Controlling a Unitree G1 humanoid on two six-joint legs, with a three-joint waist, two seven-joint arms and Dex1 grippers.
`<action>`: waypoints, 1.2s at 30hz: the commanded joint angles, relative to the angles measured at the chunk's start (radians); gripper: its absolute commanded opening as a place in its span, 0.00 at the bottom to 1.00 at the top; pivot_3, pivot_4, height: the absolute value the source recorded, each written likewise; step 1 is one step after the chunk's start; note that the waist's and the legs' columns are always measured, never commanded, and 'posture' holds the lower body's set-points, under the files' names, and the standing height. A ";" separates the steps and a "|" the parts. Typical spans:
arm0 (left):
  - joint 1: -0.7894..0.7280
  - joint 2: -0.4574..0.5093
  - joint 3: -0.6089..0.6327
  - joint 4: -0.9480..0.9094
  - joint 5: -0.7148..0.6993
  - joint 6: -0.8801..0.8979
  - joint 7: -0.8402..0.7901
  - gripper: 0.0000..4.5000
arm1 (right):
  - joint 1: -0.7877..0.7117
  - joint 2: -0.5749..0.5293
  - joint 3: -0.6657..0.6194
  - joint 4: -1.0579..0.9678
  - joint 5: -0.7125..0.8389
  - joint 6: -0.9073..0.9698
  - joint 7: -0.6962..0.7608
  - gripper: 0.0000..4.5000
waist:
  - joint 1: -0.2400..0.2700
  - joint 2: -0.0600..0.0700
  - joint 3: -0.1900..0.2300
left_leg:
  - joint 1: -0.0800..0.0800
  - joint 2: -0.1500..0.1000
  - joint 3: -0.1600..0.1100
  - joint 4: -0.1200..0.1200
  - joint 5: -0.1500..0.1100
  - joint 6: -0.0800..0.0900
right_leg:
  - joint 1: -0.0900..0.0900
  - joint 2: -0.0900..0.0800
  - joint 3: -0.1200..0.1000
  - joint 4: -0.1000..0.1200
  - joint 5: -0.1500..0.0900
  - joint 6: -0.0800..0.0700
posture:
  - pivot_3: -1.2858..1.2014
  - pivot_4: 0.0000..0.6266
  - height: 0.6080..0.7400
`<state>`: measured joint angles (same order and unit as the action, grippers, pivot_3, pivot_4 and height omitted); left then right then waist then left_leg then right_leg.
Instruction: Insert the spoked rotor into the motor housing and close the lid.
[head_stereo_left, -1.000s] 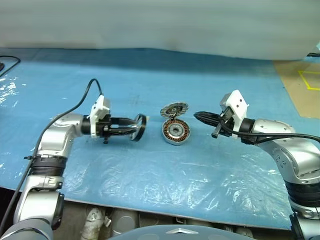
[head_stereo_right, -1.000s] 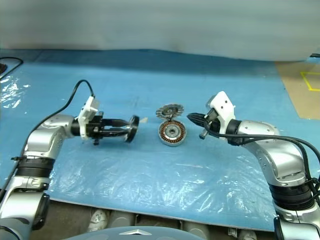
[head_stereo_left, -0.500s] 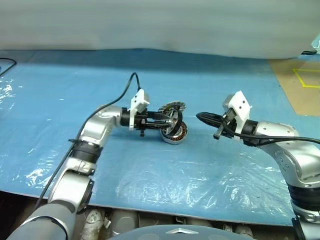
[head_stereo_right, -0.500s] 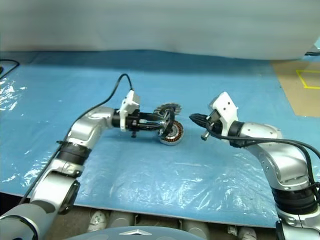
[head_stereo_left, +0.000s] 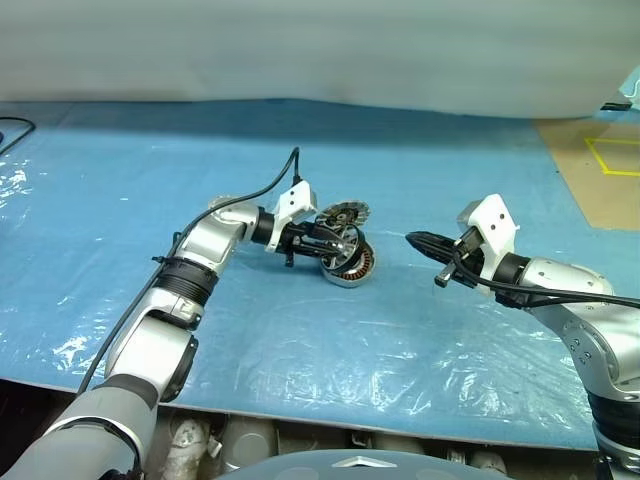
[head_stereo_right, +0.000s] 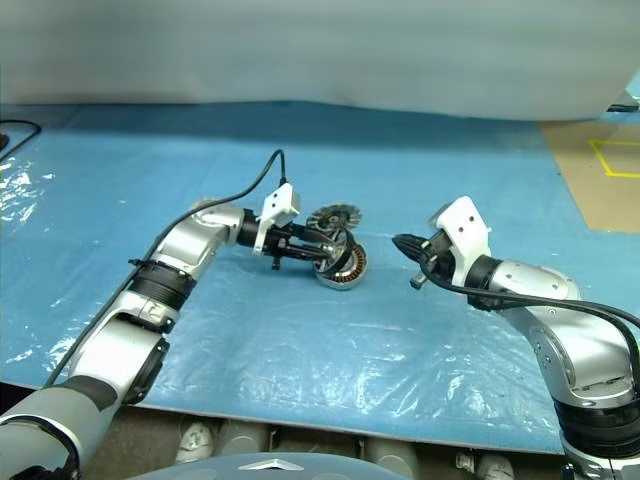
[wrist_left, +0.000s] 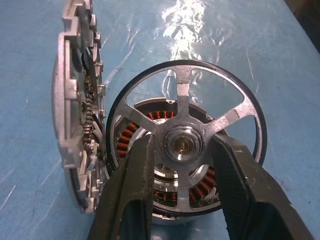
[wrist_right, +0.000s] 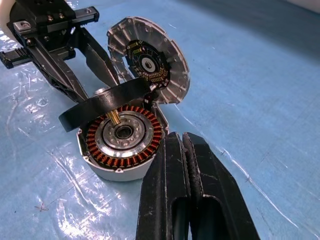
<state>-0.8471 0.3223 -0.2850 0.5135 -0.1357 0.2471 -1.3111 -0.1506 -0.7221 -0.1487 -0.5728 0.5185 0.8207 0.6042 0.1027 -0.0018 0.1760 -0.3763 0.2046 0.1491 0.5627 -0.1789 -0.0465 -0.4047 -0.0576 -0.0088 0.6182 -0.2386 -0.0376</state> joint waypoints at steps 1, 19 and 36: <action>-0.018 0.005 -0.026 -0.008 0.029 -0.021 -0.009 0.31 | -0.008 -0.005 -0.035 -0.031 0.013 -0.011 -0.006 0.00 | 0.000 0.000 0.000 | 0.000 0.000 0.000 0.000 0.000 0.000 | 0.000 0.000 0.000 0.000 0.000 0.000 | 0.52 0.24 1.00; -0.037 0.007 0.009 -0.068 0.028 0.006 0.035 0.81 | -0.018 -0.004 -0.016 -0.004 0.001 -0.028 -0.006 0.00 | 0.000 0.000 0.000 | 0.000 0.000 0.000 0.000 0.000 0.000 | 0.000 0.000 0.000 0.000 0.001 0.003 | 0.52 0.24 1.00; 0.254 0.195 0.253 -0.484 -0.388 0.396 -0.004 0.81 | -0.103 0.052 0.178 0.081 -0.032 -0.086 0.094 0.00 | -0.007 0.002 0.000 | 0.000 0.001 0.000 0.000 0.000 0.000 | 0.000 0.000 0.000 0.000 -0.001 -0.001 | 0.52 0.24 1.00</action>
<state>-0.5918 0.5207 -0.0859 0.0675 -0.4761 0.6212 -1.3526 -0.2340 -0.6760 0.0063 -0.5061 0.5109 0.7693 0.6883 0.0958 0.0007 0.1757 -0.3759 0.2051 0.1494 0.5633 -0.1790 -0.0466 -0.4048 -0.0575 -0.0089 0.6188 -0.2393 -0.0387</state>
